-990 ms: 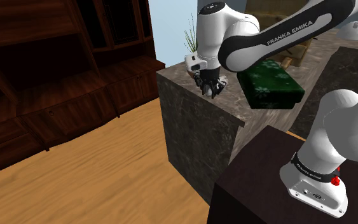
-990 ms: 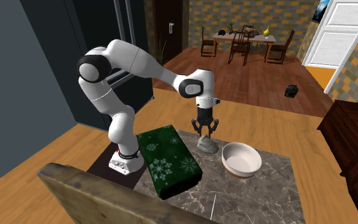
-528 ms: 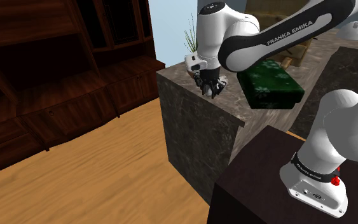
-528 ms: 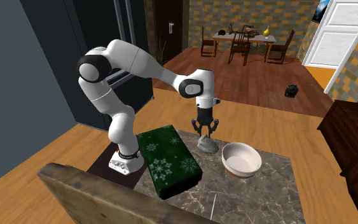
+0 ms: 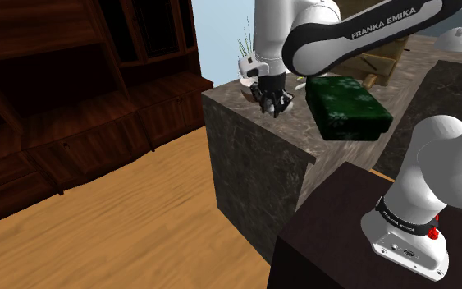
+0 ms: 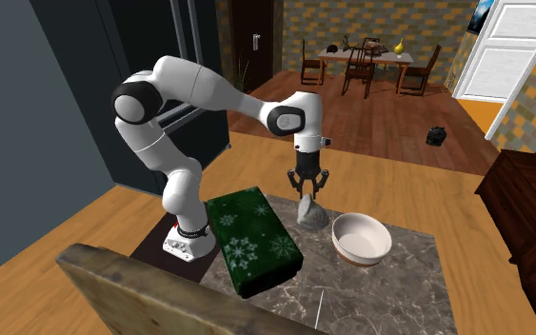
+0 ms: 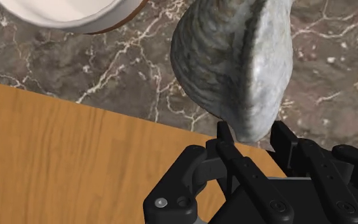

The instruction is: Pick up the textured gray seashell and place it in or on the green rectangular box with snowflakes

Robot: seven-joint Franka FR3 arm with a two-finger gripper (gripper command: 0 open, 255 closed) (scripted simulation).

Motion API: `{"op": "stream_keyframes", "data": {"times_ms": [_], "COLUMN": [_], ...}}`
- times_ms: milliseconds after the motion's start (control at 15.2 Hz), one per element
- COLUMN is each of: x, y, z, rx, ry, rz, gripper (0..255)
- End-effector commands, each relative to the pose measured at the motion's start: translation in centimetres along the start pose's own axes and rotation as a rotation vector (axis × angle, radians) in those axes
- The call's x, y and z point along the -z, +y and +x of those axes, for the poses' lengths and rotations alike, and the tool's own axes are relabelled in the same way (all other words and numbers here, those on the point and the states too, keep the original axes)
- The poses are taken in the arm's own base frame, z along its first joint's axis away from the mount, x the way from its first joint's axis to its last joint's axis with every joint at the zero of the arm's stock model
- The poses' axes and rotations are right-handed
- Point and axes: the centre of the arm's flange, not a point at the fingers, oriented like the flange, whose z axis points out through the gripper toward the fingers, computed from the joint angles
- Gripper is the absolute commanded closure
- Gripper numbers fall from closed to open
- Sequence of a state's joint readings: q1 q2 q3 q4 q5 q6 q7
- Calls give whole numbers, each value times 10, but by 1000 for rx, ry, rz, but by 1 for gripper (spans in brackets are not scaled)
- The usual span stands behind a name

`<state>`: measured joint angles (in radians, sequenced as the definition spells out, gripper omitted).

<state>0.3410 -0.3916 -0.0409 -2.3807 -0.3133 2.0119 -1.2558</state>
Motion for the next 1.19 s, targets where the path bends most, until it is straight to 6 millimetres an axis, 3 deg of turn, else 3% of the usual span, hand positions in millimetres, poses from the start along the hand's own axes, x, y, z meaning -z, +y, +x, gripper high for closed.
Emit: {"op": "stream_keyframes", "data": {"times_ms": [0, 1056, 1122], "x": [10, 91, 86], "y": [1, 8, 8], "z": [-2, -23, -21], "rx": [0, 0, 0], "ry": [0, 0, 0], "rz": [0, 0, 0], "gripper": [255, 255, 255]}}
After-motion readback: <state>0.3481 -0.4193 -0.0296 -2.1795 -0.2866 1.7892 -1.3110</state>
